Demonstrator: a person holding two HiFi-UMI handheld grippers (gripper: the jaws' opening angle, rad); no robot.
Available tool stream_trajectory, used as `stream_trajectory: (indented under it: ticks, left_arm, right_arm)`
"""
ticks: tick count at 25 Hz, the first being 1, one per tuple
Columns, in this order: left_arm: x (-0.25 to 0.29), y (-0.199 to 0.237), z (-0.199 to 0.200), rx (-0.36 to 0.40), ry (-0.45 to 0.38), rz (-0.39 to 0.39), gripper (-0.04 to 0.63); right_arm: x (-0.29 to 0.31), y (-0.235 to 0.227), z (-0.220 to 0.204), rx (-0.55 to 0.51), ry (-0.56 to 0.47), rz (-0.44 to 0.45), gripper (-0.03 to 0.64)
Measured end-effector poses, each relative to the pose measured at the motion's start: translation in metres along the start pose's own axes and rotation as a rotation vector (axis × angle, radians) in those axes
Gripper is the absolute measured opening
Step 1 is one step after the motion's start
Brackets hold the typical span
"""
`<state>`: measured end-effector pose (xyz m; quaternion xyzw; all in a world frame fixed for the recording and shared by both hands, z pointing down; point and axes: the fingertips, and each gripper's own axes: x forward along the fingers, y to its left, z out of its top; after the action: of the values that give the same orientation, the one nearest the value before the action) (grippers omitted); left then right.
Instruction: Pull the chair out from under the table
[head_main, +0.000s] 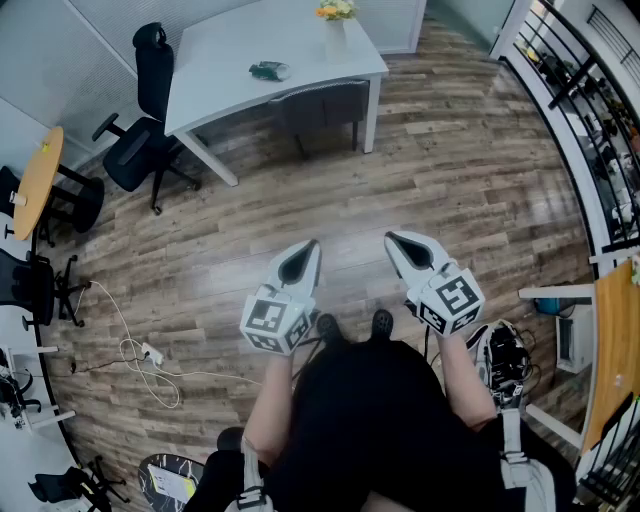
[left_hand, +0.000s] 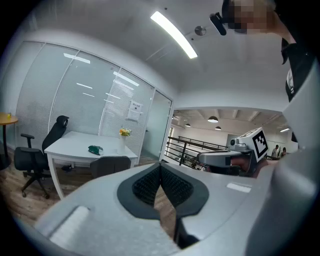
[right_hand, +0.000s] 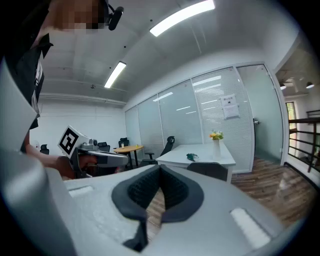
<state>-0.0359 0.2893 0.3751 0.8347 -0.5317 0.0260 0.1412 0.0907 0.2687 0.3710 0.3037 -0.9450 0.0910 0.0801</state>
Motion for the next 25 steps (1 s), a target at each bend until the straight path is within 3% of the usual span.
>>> stream_trajectory:
  ticks: [9,13,16,20,25]
  left_arm:
    - [-0.013,0.009,0.003,0.052,0.022,-0.003,0.011]
    - [-0.019,0.017,-0.001,0.061,0.029,-0.004,0.01]
    - [-0.025,0.025,-0.001,0.056,0.03,-0.008,0.01]
    - [-0.032,0.039,-0.004,0.055,0.033,-0.017,0.011]
    - [-0.041,0.053,-0.017,0.052,0.058,-0.021,0.011]
  right_arm:
    - [0.011,0.019,0.005,0.004,-0.016,-0.017,0.002]
    - [0.01,0.018,0.012,0.117,-0.087,-0.033,0.003]
    - [0.018,0.022,0.009,0.147,-0.071,-0.033,0.003]
    - [0.03,0.028,-0.002,0.092,-0.001,-0.103,0.003]
    - [0.038,0.044,-0.023,-0.138,0.139,-0.221,0.003]
